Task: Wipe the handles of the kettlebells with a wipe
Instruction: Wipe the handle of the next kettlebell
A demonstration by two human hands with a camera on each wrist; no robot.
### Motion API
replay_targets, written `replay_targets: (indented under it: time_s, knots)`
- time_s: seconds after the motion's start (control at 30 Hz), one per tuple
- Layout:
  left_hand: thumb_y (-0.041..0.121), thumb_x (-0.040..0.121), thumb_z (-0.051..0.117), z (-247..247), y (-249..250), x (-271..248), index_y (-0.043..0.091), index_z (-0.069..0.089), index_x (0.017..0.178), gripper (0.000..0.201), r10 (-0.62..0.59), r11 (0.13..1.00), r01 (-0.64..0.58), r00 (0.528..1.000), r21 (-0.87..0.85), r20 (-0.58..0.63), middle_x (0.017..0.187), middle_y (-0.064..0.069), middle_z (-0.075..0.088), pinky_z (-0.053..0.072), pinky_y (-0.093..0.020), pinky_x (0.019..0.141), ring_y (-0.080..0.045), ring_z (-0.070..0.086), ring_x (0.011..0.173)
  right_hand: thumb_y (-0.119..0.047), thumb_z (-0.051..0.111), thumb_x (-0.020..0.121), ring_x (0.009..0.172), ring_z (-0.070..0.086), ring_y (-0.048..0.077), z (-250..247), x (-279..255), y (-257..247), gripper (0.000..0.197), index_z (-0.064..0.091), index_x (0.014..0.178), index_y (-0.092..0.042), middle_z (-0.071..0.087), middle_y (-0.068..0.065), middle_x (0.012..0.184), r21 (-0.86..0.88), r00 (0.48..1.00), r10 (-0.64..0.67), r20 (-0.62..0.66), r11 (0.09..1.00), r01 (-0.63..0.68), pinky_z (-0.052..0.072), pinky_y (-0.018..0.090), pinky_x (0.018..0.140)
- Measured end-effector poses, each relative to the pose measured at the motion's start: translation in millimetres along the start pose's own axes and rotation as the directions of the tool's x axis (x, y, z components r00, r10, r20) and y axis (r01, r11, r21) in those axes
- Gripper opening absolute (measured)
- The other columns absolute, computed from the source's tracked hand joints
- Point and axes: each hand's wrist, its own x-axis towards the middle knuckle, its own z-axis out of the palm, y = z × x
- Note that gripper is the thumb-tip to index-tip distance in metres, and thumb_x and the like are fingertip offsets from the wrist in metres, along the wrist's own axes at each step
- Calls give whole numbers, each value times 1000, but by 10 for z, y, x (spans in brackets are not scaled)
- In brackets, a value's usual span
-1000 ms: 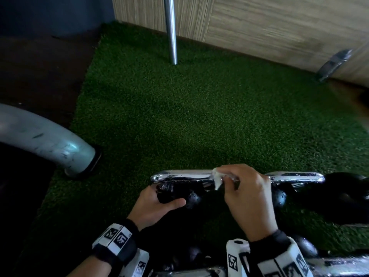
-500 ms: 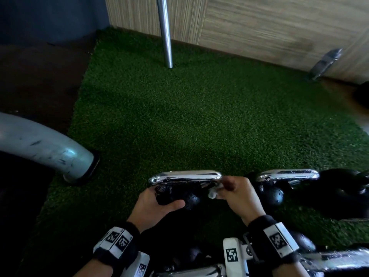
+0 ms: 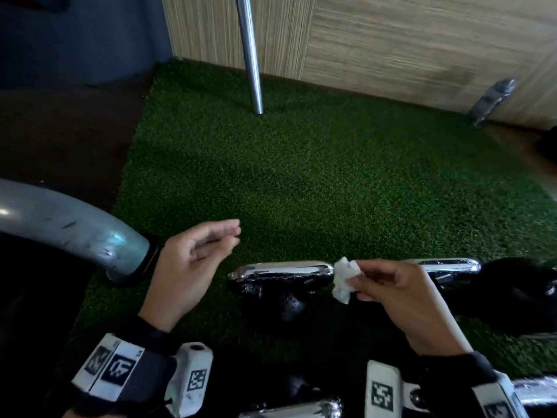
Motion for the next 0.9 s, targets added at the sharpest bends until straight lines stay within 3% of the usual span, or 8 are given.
replay_targets:
  time_s: [0.17,0.3,0.43,0.57,0.63,0.7,0.8,0.9]
  knots:
    - [30,92,64,332,568,-199,20,71,125,35,-45,983,92,961,-160,273,124,5,74,56,-27,97,-11,68,118,-8,83,71,90,77,13,307,-232,-453,25,83,92,-21,81,3,94,192,967,-227,119,961,202,57,17,77]
    - [24,94,61,457,674,-263,11,81,91,24,-68,964,156,928,-217,366,106,-16,77,52,-26,102,-7,65,119,-14,90,67,80,76,16,540,-277,-502,26,74,88,-17,78,5,85,166,933,-357,54,924,344,60,26,73]
    - [18,90,68,453,638,-244,14,74,123,33,-143,938,231,937,-257,318,99,-4,80,58,-25,89,-15,74,101,-4,93,67,77,77,21,615,-282,-523,41,61,91,-14,74,7,86,127,931,-364,-38,922,366,63,33,67]
    - [21,88,74,280,491,-197,16,73,123,35,46,998,-49,994,29,99,110,9,78,56,-18,89,-5,73,104,0,83,77,78,74,13,351,-1,-222,39,64,99,-27,74,-1,92,-121,957,-286,-44,953,279,63,33,77]
    - [21,86,78,256,390,-195,18,75,120,34,162,971,-164,986,173,23,109,14,77,56,-13,84,1,73,99,-2,77,75,77,71,9,192,220,38,39,66,97,-32,73,-9,88,-450,980,-199,-29,878,165,60,32,82]
    - [18,85,80,328,277,-209,18,75,118,34,274,913,-280,960,296,61,113,17,73,56,-15,87,6,70,102,-10,84,69,90,70,9,149,364,265,45,69,100,-38,72,-15,91,-599,994,-25,103,796,82,53,19,83]
    - [14,85,82,491,82,-229,17,76,118,33,376,834,-397,917,383,132,120,15,71,56,-22,96,6,67,111,-36,97,54,101,72,8,235,475,522,55,75,104,-38,79,-12,97,-469,946,172,275,883,-25,54,33,100]
    - [21,90,78,549,-51,-242,17,78,115,26,447,734,-463,880,497,160,119,8,74,58,-29,92,1,68,113,-51,98,46,97,75,6,359,546,689,64,77,104,-34,80,-10,98,-388,962,155,226,920,-57,58,37,97]
